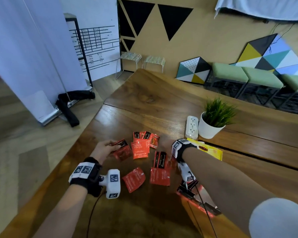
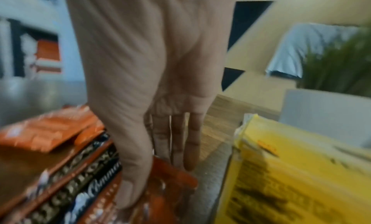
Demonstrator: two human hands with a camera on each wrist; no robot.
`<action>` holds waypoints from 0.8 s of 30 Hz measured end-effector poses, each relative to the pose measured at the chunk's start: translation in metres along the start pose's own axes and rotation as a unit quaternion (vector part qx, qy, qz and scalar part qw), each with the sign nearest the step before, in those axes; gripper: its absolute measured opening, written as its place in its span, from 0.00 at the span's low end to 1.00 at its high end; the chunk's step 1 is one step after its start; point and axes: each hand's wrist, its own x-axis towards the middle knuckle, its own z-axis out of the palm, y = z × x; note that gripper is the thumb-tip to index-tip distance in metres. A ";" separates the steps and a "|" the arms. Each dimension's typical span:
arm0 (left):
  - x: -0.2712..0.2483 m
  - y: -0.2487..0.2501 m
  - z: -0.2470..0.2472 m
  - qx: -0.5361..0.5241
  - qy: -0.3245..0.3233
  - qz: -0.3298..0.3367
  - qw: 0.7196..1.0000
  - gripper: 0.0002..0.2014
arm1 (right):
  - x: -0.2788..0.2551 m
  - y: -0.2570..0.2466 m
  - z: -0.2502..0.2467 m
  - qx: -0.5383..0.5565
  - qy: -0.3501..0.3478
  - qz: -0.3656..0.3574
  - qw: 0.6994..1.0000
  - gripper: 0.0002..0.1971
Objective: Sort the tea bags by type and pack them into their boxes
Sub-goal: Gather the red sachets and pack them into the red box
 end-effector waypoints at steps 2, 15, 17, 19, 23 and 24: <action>-0.009 0.000 0.007 -0.006 -0.014 0.010 1.000 0.07 | -0.008 0.004 -0.007 0.065 -0.006 -0.003 0.998 0.18; -0.034 -0.011 0.056 -0.280 -0.118 -0.147 0.941 0.20 | -0.089 -0.068 0.016 0.497 0.094 -0.019 0.862 0.08; -0.033 -0.014 0.048 -0.311 -0.156 -0.159 0.924 0.27 | -0.084 -0.078 0.021 0.481 0.106 -0.021 0.870 0.09; -0.033 -0.018 0.042 -0.273 -0.191 -0.147 0.931 0.26 | -0.081 -0.086 0.022 0.460 0.103 -0.030 0.881 0.09; -0.027 -0.026 0.026 -0.085 -0.156 -0.127 0.976 0.06 | -0.071 -0.085 0.029 0.414 0.093 -0.010 0.906 0.10; -0.025 -0.026 0.021 -0.033 -0.165 -0.118 0.979 0.09 | -0.068 -0.080 0.033 0.350 0.110 0.015 0.930 0.09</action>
